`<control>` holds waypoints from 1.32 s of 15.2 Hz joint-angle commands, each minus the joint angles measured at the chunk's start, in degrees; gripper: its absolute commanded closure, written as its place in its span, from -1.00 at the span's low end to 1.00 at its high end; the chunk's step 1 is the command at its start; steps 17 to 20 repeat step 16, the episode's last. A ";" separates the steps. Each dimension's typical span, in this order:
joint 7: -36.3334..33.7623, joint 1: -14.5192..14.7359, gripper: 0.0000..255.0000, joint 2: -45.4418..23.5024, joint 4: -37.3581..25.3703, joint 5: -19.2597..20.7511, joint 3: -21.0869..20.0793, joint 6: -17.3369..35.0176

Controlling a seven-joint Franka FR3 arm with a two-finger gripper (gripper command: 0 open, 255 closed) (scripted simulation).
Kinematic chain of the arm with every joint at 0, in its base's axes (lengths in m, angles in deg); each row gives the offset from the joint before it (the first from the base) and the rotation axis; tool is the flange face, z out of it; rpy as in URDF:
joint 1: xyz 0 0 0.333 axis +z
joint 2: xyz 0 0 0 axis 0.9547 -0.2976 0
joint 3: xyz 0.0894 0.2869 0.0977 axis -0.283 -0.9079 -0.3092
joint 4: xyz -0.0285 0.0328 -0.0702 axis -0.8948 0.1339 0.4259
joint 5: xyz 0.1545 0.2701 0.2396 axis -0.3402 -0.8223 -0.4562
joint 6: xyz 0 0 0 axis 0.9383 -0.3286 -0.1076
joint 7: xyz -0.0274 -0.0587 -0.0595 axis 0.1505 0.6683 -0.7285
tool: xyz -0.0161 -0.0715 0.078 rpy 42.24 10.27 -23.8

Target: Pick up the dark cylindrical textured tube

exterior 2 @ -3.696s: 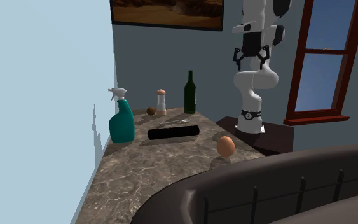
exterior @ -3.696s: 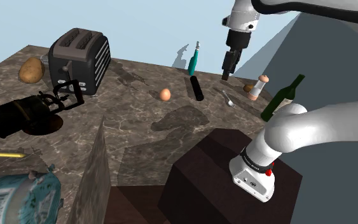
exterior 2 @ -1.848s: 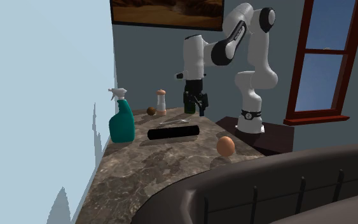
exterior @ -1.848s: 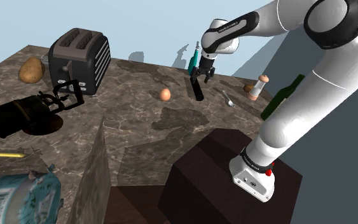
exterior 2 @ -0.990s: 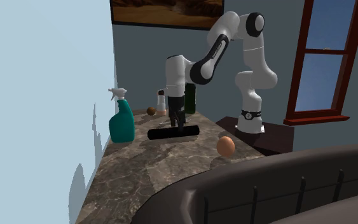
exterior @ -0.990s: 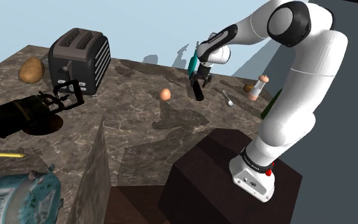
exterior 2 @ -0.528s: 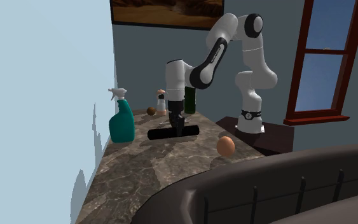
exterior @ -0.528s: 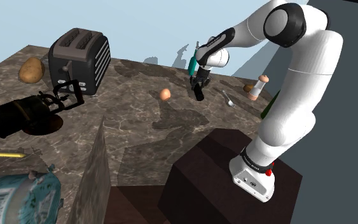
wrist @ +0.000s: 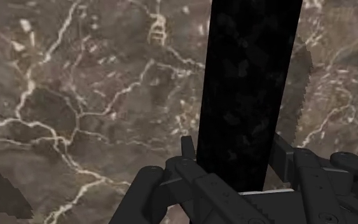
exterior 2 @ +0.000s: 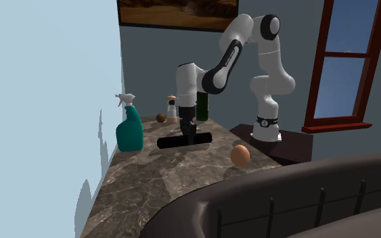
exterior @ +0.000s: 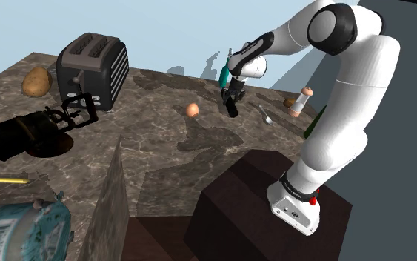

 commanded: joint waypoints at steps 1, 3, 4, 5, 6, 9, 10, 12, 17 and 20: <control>-0.22 0.08 1.00 0.87 -0.13 0.32 0.15 -1.00; -0.52 0.19 1.00 2.01 -0.31 0.69 0.31 -2.30; -0.67 0.24 1.00 2.57 -0.41 0.88 0.39 -2.96; -0.82 0.29 1.00 3.13 -0.53 1.06 0.46 -3.61; -0.97 0.33 1.00 3.67 -0.66 1.24 0.53 -4.28; -1.40 0.44 1.00 5.25 -1.12 1.77 0.71 -6.28; -1.53 0.48 1.00 5.76 -1.30 1.93 0.76 -6.96; -1.80 0.53 1.00 6.74 -1.70 2.25 0.86 -8.32; -2.08 0.59 1.00 7.76 -2.18 2.58 0.95 -9.80; -2.08 0.59 1.00 7.76 -2.18 2.58 0.95 -9.80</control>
